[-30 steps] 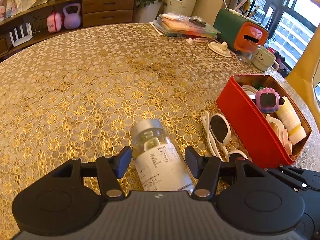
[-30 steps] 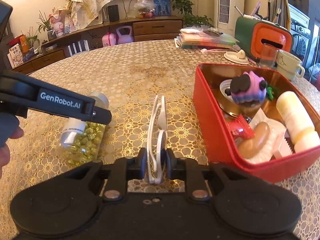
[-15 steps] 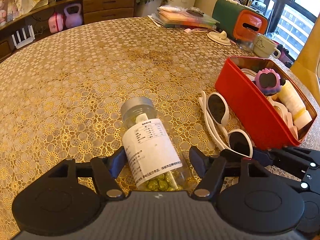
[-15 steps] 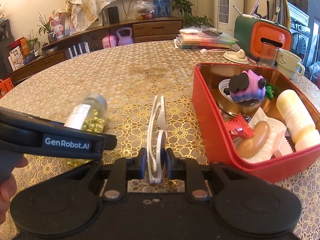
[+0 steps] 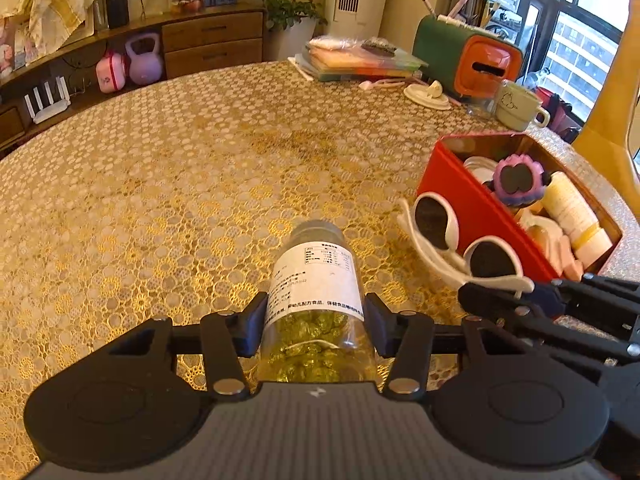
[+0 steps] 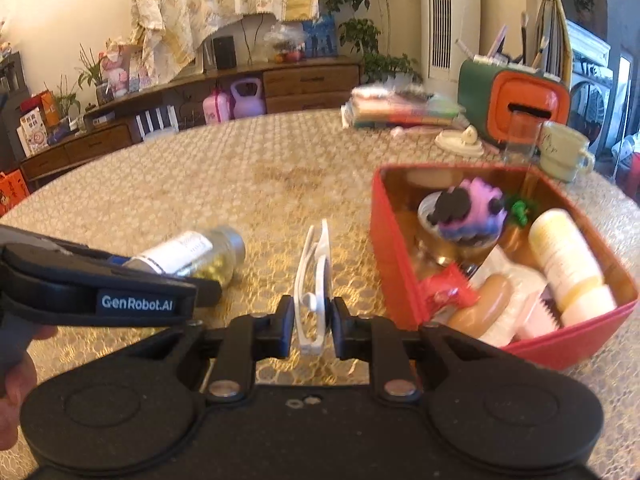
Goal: Organize rigid objects
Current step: 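Carry the pill bottle with the left gripper while the right gripper carries the sunglasses over the tin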
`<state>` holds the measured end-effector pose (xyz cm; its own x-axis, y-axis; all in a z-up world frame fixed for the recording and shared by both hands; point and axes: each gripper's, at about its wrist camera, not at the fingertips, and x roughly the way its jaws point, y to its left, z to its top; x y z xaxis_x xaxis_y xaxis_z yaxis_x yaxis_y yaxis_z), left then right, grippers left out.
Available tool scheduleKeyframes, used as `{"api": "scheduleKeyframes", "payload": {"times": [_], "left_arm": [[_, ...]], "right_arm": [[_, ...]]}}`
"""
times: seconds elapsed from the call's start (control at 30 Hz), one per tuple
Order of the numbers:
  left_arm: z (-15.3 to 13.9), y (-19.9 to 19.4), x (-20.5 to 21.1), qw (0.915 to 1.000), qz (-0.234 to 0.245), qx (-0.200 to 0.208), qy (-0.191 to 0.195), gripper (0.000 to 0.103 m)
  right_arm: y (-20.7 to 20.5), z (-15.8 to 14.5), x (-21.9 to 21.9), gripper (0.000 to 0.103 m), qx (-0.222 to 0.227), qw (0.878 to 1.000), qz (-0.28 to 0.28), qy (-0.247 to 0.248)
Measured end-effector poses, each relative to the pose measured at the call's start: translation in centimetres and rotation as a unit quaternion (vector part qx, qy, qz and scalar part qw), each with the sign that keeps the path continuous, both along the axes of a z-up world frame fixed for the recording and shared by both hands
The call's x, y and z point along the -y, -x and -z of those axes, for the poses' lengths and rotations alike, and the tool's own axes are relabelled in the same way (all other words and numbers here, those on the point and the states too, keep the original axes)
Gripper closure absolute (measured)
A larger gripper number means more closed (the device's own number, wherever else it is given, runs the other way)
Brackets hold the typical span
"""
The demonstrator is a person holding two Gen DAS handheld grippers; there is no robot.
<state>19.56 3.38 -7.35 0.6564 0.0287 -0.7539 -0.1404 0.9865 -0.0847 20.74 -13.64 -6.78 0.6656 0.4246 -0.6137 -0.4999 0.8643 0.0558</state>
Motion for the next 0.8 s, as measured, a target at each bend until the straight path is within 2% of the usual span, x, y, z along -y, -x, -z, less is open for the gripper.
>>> {"api": "scheduleKeyframes", "payload": {"times": [0.23,0.43,0.8], "left_arm": [[-2.9,-0.2,1.3,0.9995,0.012,0.029,-0.001,0.052],[-5.2,-0.7,3.9,0.9979,0.04,0.051,0.004,0.052],[-6.7,-2.2,9.5,0.9935,0.09,0.065,0.027,0.052]], "right_arm": [[0.1,-3.1,2.3,0.085,0.036,0.999,0.019,-0.019],[-0.2,-5.1,5.1,0.085,0.055,0.997,0.041,-0.025],[-1.0,-6.1,10.6,0.085,0.064,0.994,0.088,-0.022]]}}
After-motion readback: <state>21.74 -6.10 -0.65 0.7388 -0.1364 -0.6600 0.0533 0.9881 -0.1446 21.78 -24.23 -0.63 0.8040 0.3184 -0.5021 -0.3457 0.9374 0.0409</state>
